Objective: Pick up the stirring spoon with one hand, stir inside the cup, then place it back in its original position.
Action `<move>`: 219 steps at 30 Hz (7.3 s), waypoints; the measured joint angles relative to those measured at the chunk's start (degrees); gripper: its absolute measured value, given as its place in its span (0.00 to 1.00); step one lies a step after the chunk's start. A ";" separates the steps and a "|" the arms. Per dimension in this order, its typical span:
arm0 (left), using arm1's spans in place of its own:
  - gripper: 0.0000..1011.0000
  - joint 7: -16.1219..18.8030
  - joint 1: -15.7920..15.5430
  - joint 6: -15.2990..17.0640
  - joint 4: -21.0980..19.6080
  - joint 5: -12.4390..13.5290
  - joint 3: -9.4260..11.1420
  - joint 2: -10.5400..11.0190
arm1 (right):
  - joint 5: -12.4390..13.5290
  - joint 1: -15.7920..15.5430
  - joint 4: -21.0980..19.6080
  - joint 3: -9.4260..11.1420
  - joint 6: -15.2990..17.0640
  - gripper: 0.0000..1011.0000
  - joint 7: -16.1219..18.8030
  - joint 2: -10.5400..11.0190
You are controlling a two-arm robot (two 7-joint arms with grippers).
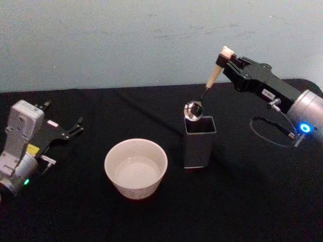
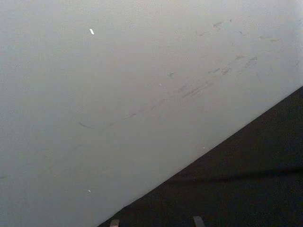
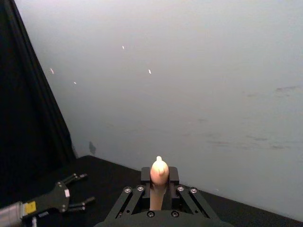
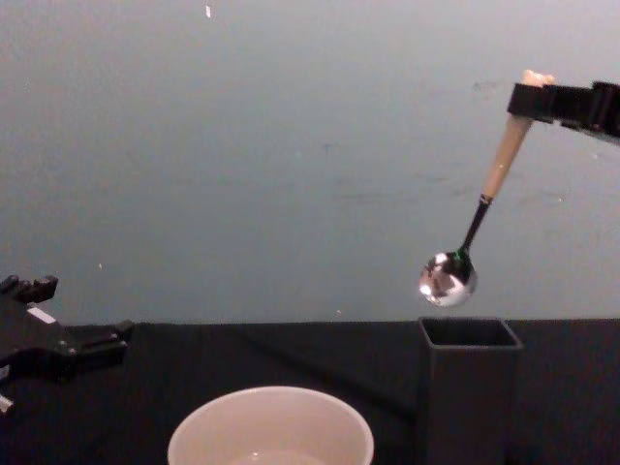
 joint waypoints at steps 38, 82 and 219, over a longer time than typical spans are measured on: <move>0.99 0.00 0.00 0.00 0.00 0.00 0.00 0.00 | -7.20 -0.03 6.75 -4.96 0.22 0.22 0.03 0.15; 0.99 0.00 0.00 0.00 0.00 0.00 0.00 0.00 | -10.85 0.61 10.52 -6.42 2.46 0.22 0.51 -1.49; 0.99 0.00 0.00 0.00 0.00 0.00 0.00 0.00 | -43.70 -5.02 18.46 -5.09 -9.80 0.99 -29.14 -10.72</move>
